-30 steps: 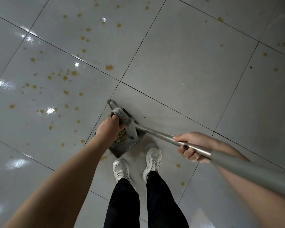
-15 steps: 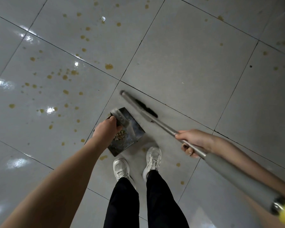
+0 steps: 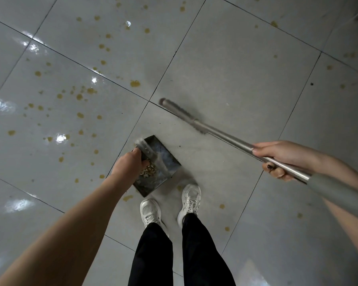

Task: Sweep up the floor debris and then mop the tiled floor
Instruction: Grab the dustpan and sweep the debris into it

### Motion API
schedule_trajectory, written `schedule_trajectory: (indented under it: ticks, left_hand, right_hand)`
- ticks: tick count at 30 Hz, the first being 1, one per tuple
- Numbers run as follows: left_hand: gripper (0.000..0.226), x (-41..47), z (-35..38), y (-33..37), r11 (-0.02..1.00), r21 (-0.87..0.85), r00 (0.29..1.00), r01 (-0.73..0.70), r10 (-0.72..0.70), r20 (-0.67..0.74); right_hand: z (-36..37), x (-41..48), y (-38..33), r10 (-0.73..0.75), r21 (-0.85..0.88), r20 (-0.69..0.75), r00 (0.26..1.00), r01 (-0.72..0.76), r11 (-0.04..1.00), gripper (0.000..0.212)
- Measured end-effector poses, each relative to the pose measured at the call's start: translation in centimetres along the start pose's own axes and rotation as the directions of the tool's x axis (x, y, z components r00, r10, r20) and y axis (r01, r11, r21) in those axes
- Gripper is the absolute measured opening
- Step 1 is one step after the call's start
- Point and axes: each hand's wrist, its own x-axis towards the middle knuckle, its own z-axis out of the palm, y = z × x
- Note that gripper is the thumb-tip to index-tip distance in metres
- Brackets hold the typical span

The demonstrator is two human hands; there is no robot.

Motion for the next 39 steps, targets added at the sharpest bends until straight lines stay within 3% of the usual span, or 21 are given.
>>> schedule_trajectory:
  ticks: [3,6,11,14,17,21,23,28,30,32,34,36,39]
  left_hand:
    - [0.030,-0.1,-0.2,0.0,1.000,0.001,1.000,0.002,-0.002,0.012]
    - [0.029,-0.2,-0.1,0.1,1.000,-0.012,1.000,0.000,0.000,0.021]
    - [0.029,0.2,-0.2,0.3,1.000,-0.019,1.000,-0.002,0.001,-0.005]
    - [0.031,0.4,-0.3,0.6,1.000,-0.003,1.000,-0.004,0.004,-0.005]
    - [0.031,0.3,-0.2,0.1,0.999,-0.040,0.999,0.027,-0.028,-0.021]
    - [0.034,0.2,-0.2,-0.8,0.999,-0.032,0.999,0.042,-0.043,-0.022]
    - [0.035,0.1,-0.1,-0.9,0.999,-0.028,0.999,0.037,-0.038,-0.029]
    - [0.031,0.0,0.2,-0.6,0.999,-0.035,0.999,0.037,-0.038,-0.023]
    - [0.030,0.0,0.0,-0.6,0.999,-0.034,0.999,0.035,-0.036,-0.018]
    - [0.030,0.1,-0.1,-0.6,0.999,-0.038,0.999,0.029,-0.030,-0.015]
    - [0.031,0.0,0.0,-0.8,0.999,-0.041,0.999,0.029,-0.030,-0.026]
    - [0.032,-0.2,0.3,-1.2,0.998,-0.041,0.998,0.037,-0.038,-0.041]
    - [0.031,-0.6,0.8,-1.8,0.998,-0.043,0.998,0.054,-0.055,-0.032]
  right_hand:
    - [0.5,1.3,0.7,-0.030,-0.041,-0.146,0.989,0.024,0.999,0.023]
    - [2.6,3.1,1.2,0.011,0.009,-0.152,0.988,-0.009,1.000,0.008]
    - [7.5,4.1,2.4,0.076,0.117,0.108,0.991,-0.089,0.989,0.010]
    - [7.8,3.4,1.7,0.152,0.172,0.346,0.926,-0.222,0.960,0.010]
    - [5.7,2.6,0.4,0.131,0.323,0.470,0.873,-0.308,0.895,0.033]
    - [2.9,1.1,0.2,0.062,0.200,0.329,0.942,-0.134,0.971,0.015]
    - [2.3,0.9,0.4,0.029,0.143,0.250,0.968,-0.066,0.988,0.018]
    - [5.4,2.4,0.6,0.022,0.111,0.057,0.998,-0.028,0.993,0.012]
    - [7.7,3.4,1.0,0.043,0.123,0.109,0.993,-0.057,0.991,0.008]
    - [9.5,4.0,1.5,0.096,0.150,0.218,0.971,-0.131,0.980,0.019]
    - [10.3,4.0,1.7,0.166,0.128,0.341,0.925,-0.220,0.967,0.034]
    - [10.0,3.4,1.7,0.196,0.151,0.463,0.865,-0.295,0.944,0.026]
    - [7.9,2.6,1.6,0.147,0.294,0.443,0.885,-0.298,0.908,0.024]
